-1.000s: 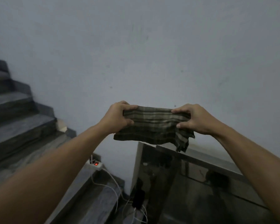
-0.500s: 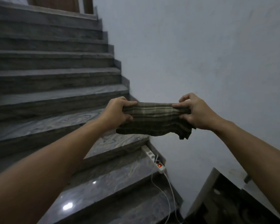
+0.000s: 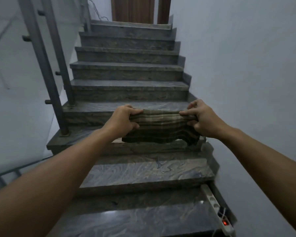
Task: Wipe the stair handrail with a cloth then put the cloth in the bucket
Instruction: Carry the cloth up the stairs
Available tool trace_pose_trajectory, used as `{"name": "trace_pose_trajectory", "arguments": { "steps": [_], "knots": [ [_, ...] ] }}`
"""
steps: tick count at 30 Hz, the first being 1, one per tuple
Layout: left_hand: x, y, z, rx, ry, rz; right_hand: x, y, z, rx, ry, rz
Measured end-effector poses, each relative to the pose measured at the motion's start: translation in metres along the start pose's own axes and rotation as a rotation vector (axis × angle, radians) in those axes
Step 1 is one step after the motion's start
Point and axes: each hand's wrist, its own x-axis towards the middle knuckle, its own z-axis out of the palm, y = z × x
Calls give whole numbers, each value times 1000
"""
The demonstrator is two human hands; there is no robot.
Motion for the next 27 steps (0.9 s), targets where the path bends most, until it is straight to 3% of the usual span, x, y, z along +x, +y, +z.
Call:
{"name": "trace_pose_trajectory", "arguments": {
  "steps": [12, 20, 27],
  "knots": [
    [165, -28, -111, 102, 66, -98, 220, 0, -39, 108, -73, -42],
    [269, -12, -151, 122, 124, -182, 346, 26, -91, 127, -124, -118],
    [339, -8, -220, 137, 193, -274, 453, 8, -126, 166, -133, -211]
  ]
}}
